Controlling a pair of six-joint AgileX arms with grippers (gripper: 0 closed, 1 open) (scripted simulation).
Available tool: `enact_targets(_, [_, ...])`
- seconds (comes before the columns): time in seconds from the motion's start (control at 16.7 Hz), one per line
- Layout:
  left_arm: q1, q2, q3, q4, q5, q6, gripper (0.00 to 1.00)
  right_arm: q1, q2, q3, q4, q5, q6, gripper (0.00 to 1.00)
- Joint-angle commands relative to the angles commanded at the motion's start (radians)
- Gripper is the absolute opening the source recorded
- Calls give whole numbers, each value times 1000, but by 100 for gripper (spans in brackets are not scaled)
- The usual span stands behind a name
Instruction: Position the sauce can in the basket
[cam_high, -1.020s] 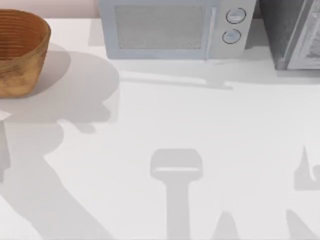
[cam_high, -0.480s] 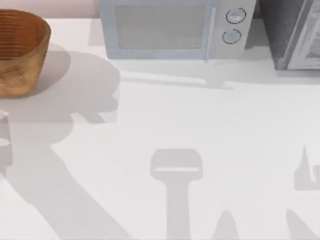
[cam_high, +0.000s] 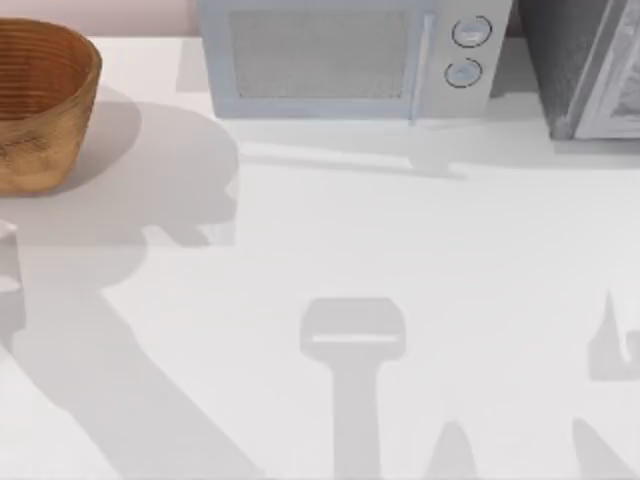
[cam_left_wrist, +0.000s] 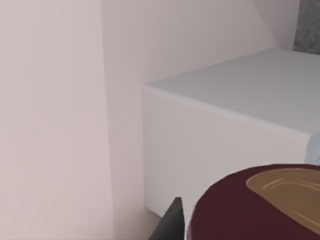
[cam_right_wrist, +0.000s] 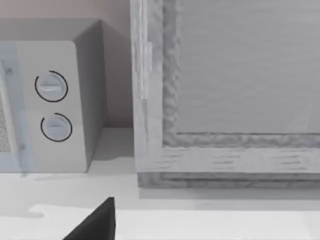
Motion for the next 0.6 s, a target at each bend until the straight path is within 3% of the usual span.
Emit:
enact_targets(0.24, [0,0,0,0,0,0,98,0,0,0,0,0,0,100])
enact_targets(0.6, [0,0,0,0,0,0,100,0,0,0,0,0,0,100])
